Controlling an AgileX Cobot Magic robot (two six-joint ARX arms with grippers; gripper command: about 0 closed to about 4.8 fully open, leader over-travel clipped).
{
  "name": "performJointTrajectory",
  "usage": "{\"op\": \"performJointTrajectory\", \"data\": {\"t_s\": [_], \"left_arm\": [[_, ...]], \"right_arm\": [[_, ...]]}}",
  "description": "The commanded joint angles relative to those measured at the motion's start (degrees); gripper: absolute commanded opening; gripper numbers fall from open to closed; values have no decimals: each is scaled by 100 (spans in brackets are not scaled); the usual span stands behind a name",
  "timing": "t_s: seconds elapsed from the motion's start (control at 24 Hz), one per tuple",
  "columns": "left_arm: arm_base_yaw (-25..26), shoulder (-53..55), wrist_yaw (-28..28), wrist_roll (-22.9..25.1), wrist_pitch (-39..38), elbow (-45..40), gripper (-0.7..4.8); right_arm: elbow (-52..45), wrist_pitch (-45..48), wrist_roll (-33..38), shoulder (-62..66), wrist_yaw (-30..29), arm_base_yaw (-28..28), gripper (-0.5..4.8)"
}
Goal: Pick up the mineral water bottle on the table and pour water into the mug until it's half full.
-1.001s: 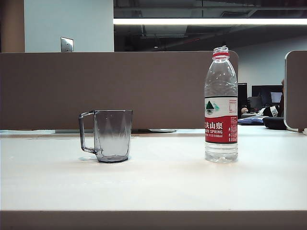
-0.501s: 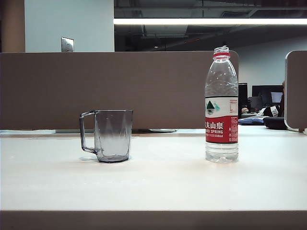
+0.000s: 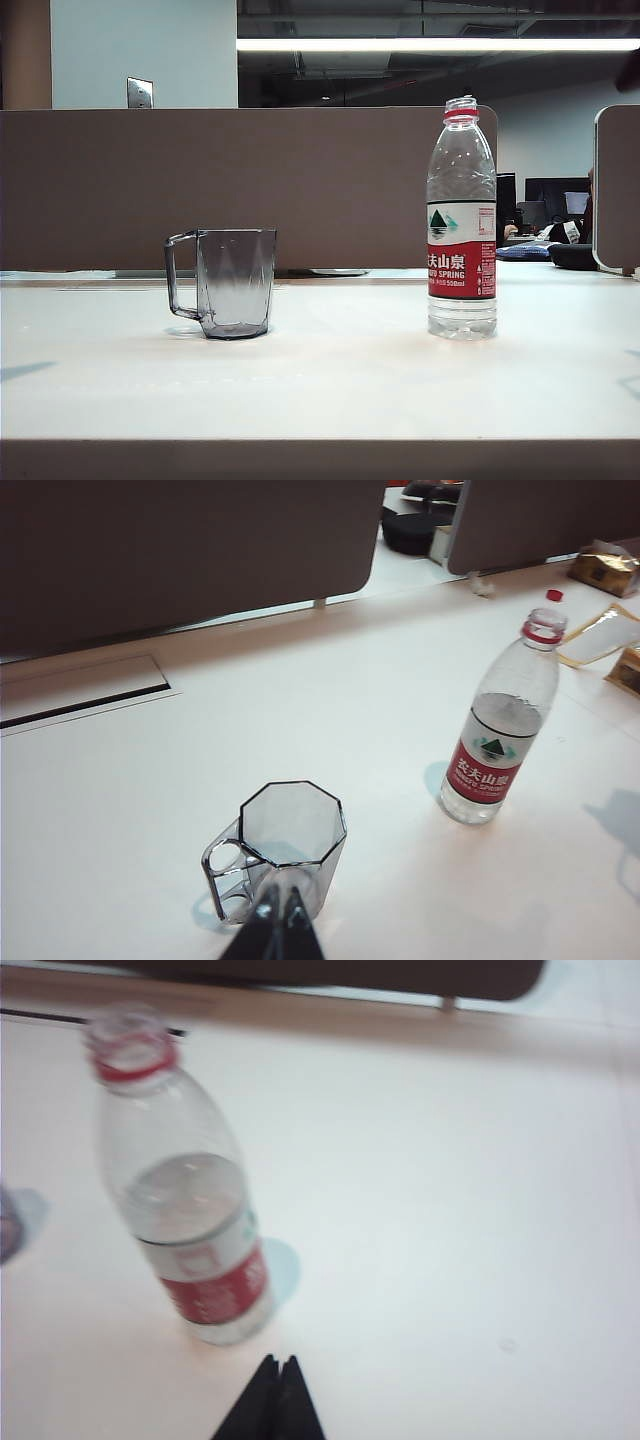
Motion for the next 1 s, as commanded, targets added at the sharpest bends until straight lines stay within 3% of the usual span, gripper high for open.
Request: {"op": "performJointTrajectory", "data": {"t_s": [0.04, 0.21, 0.25, 0.33, 0.38, 0.42, 0.46, 1.0], "left_arm": [[2, -9, 22, 24, 52, 44, -5], [-72, -9, 39, 24, 57, 44, -5], [-72, -9, 37, 22, 57, 44, -5], [-72, -9, 37, 2, 59, 44, -5], [-72, -13, 39, 2, 31, 44, -5], [-72, -15, 39, 2, 17, 46, -5], [-72, -15, 39, 2, 9, 46, -5], [-70, -13, 33, 83, 4, 44, -5]], "right_arm": [[-81, 33, -15, 284, 170, 85, -1], [-81, 70, -24, 656, 136, 525, 2], [-81, 94, -166, 807, 131, 688, 42], [-81, 109, -339, 988, 153, 872, 206], [-81, 114, -339, 1075, 186, 916, 373], [-81, 127, -337, 1099, 203, 920, 438], [-81, 157, -337, 1126, 201, 920, 472], [-90, 1563, -245, 1967, -133, 927, 479]]}}
